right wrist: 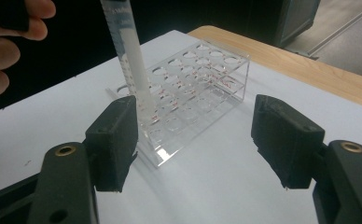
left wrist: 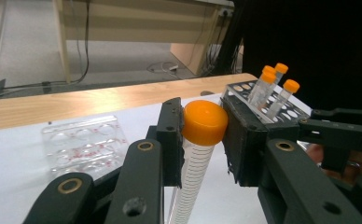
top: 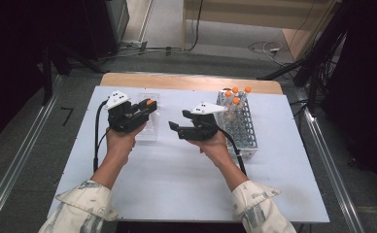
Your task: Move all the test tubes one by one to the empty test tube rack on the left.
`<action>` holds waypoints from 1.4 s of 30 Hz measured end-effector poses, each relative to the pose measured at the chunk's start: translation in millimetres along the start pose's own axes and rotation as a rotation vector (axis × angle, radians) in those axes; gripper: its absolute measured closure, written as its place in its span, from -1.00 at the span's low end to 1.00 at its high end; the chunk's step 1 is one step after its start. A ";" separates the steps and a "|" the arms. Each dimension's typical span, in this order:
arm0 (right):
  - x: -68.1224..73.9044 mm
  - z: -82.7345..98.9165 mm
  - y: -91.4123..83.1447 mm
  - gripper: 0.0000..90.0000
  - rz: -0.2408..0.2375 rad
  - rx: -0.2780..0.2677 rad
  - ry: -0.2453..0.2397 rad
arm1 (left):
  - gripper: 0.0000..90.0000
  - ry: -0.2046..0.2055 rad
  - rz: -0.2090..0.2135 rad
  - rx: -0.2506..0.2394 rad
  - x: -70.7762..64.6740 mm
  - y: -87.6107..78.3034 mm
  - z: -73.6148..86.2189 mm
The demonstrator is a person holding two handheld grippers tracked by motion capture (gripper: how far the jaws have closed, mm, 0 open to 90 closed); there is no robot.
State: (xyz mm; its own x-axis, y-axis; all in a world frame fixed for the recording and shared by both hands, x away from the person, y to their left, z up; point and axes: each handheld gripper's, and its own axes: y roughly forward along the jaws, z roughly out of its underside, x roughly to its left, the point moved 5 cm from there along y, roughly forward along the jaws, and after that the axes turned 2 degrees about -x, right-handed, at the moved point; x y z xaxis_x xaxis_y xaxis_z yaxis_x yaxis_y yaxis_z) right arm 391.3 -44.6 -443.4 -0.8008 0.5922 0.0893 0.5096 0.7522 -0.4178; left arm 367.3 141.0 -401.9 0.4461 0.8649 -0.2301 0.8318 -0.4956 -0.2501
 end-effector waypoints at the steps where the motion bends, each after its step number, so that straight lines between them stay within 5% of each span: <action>1: 0.1 0.1 0.1 -0.32 0.000 0.000 0.003 | 0.54 -0.003 -0.004 -0.006 2.1 -1.8 -0.7; 11: -0.6 0.4 0.2 -0.32 0.000 0.001 0.002 | 0.54 -0.014 -0.051 -0.027 24.4 -19.8 -4.8; 21: -0.7 0.9 -0.8 -0.32 0.000 0.006 0.005 | 0.54 -0.017 -0.109 -0.029 41.1 -19.5 -6.9; 42: -1.9 1.7 -1.8 -0.32 0.001 0.006 0.004 | 0.54 0.021 -0.136 0.020 44.8 -15.1 13.4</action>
State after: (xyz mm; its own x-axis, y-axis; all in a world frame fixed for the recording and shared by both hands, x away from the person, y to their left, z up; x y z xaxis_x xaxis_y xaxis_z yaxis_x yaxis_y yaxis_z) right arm 391.4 -47.6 -444.4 -0.7991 0.5941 0.0925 0.5084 0.7498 -0.4235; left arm 370.3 186.2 -421.0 0.3366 0.9256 -0.1730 0.8783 -0.3748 -0.2968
